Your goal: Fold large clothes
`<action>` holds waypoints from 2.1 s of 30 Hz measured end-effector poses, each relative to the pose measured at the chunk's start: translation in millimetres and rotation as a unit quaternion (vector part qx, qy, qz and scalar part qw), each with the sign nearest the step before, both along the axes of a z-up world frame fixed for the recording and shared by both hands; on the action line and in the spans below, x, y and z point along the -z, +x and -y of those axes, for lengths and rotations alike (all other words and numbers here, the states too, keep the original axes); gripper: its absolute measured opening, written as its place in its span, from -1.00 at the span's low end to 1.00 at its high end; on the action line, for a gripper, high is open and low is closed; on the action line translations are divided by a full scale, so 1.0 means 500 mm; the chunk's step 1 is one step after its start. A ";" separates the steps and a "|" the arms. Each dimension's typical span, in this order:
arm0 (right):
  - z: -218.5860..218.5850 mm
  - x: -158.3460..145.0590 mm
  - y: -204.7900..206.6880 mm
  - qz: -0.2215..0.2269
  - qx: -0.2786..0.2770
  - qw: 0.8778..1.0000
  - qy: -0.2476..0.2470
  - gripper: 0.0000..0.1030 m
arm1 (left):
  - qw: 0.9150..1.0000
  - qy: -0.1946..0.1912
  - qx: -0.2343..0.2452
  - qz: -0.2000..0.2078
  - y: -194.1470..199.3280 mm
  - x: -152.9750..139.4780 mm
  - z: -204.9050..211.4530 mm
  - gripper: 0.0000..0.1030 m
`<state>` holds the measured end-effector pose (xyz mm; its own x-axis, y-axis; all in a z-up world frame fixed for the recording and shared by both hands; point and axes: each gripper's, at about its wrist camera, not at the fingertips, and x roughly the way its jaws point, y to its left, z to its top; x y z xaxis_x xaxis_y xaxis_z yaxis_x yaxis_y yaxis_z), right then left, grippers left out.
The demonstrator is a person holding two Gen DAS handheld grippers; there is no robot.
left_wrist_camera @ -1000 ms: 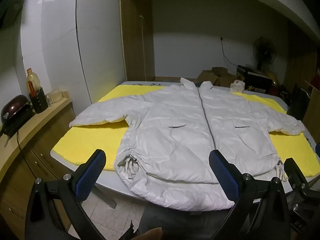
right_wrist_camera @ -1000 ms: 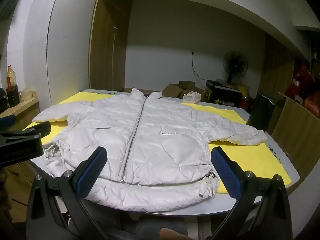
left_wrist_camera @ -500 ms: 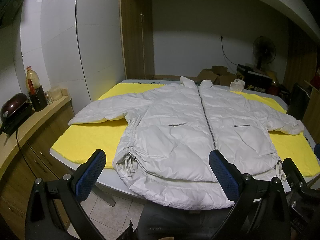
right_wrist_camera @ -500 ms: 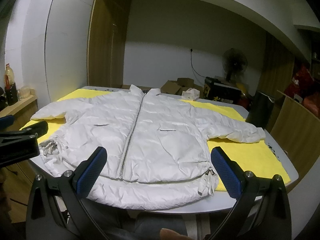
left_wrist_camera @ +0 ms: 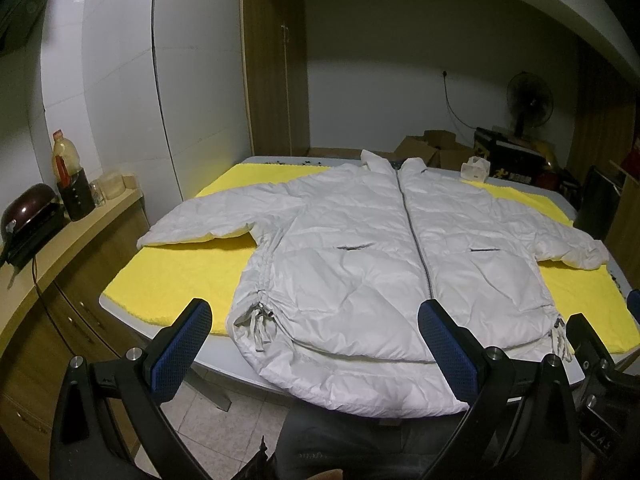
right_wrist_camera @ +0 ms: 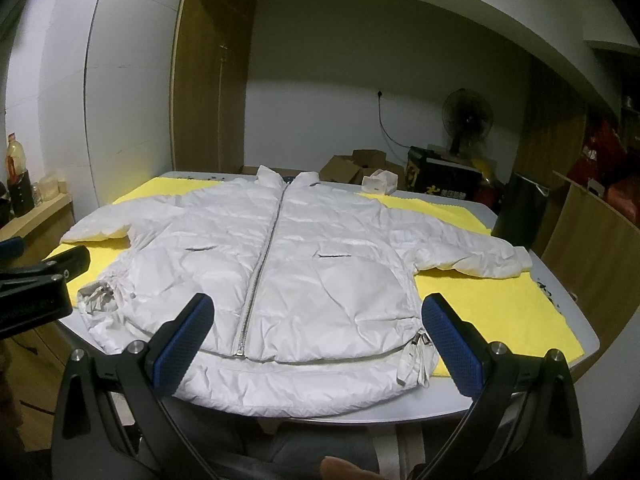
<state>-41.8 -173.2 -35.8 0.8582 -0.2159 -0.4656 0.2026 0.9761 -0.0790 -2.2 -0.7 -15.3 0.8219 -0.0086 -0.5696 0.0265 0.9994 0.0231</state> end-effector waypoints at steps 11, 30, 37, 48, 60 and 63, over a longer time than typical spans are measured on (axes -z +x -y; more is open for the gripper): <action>-0.001 0.003 -0.003 -0.001 -0.003 1.000 0.003 1.00 | 1.000 -0.002 -0.001 -0.005 -0.003 0.002 -0.004 1.00; -0.011 0.013 0.002 -0.015 -0.014 1.000 0.006 1.00 | 1.000 -0.003 0.005 -0.016 0.003 0.000 -0.004 1.00; -0.013 0.012 0.003 -0.021 -0.016 1.000 0.005 1.00 | 1.000 -0.003 0.005 -0.017 0.004 -0.001 -0.003 1.00; -0.011 0.014 0.007 -0.022 -0.017 1.000 0.005 1.00 | 1.000 -0.004 0.005 -0.018 0.002 -0.002 -0.002 1.00; -0.013 0.015 0.008 -0.022 -0.015 1.000 0.004 1.00 | 1.000 -0.003 0.005 -0.019 0.003 -0.002 -0.003 1.00; -0.014 0.017 0.009 -0.023 -0.017 1.000 0.007 1.00 | 1.000 -0.003 0.005 -0.018 0.004 -0.002 -0.004 1.00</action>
<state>-37.5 -166.4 -44.3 0.8427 -0.1800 -0.5075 0.1659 0.9834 -0.0734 0.0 1.1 -14.3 0.8003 -0.0200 -0.5993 0.0362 0.9992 0.0151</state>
